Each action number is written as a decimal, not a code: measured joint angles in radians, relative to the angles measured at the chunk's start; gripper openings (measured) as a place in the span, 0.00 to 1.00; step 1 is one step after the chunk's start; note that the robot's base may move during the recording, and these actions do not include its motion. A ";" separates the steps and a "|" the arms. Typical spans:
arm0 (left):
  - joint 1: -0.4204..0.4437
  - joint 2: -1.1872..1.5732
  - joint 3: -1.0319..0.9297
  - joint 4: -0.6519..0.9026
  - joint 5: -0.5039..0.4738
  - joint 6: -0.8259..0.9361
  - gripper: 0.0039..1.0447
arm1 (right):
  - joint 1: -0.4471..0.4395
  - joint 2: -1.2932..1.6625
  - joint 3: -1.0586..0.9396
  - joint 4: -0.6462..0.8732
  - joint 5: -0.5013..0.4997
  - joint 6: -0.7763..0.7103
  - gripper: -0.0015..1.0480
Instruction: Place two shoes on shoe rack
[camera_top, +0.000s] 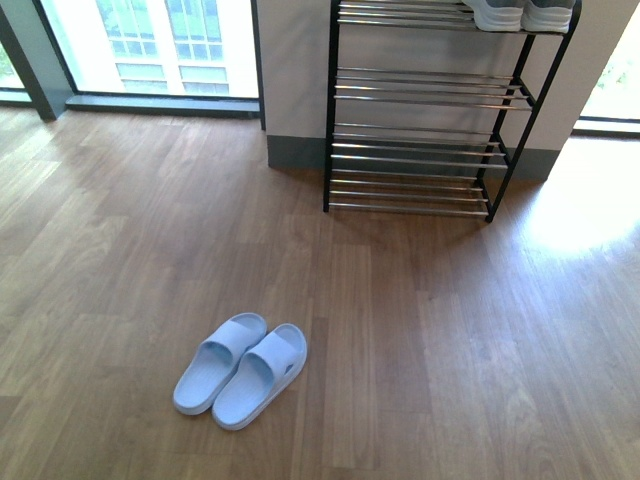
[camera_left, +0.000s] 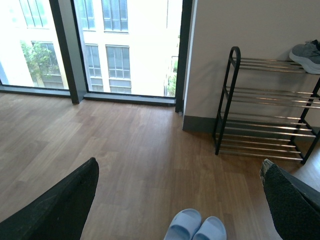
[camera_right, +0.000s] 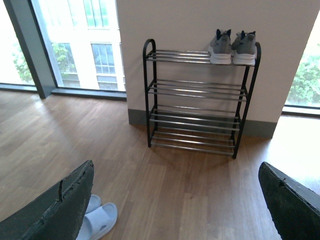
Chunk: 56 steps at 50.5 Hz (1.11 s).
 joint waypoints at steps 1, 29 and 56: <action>0.000 0.000 0.000 0.000 0.000 0.000 0.91 | 0.000 0.000 0.000 0.000 0.000 0.000 0.91; 0.000 0.000 0.000 0.000 -0.004 0.000 0.91 | 0.000 0.000 0.000 -0.001 -0.005 0.000 0.91; 0.000 0.000 0.000 0.000 -0.001 0.000 0.91 | 0.000 -0.001 0.000 -0.001 -0.001 0.000 0.91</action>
